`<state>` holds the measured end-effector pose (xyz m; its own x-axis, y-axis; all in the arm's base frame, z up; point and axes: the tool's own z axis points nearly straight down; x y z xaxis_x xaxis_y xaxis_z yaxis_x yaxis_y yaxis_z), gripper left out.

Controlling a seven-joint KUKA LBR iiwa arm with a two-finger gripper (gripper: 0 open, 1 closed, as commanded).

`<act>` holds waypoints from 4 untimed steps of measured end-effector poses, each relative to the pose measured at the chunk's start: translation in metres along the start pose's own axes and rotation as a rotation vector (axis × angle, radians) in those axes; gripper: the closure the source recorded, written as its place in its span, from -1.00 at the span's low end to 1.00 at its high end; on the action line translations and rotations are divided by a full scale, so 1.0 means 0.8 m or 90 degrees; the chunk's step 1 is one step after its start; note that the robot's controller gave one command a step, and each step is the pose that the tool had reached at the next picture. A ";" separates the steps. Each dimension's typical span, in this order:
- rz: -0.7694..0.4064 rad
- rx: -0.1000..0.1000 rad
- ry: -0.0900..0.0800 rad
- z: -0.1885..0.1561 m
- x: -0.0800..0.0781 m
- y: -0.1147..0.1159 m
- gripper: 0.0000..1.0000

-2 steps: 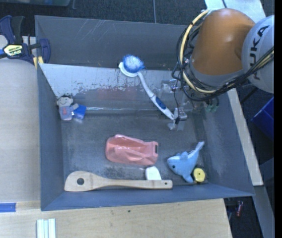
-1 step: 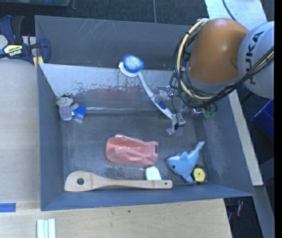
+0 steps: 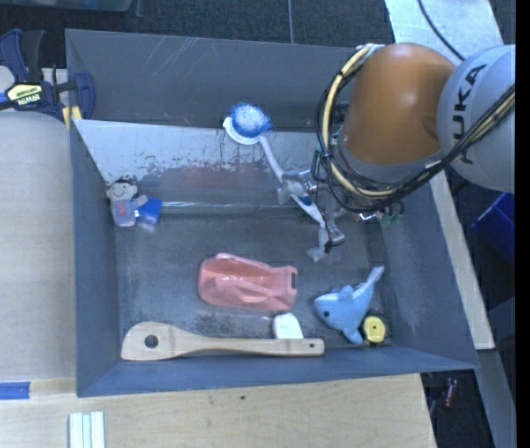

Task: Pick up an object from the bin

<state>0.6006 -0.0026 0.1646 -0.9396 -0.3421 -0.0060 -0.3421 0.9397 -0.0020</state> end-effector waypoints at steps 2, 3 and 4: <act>-0.110 0.002 -0.006 -0.016 -0.019 0.004 -1.00; -0.170 0.003 -0.006 -0.011 0.015 0.031 -1.00; -0.150 0.001 -0.003 -0.058 0.003 0.027 -1.00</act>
Offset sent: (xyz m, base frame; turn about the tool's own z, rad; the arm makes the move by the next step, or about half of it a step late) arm 0.0151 0.0084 0.0105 -0.1940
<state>0.5908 0.0172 0.2105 -0.8334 -0.5525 -0.0102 -0.5525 0.8335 -0.0058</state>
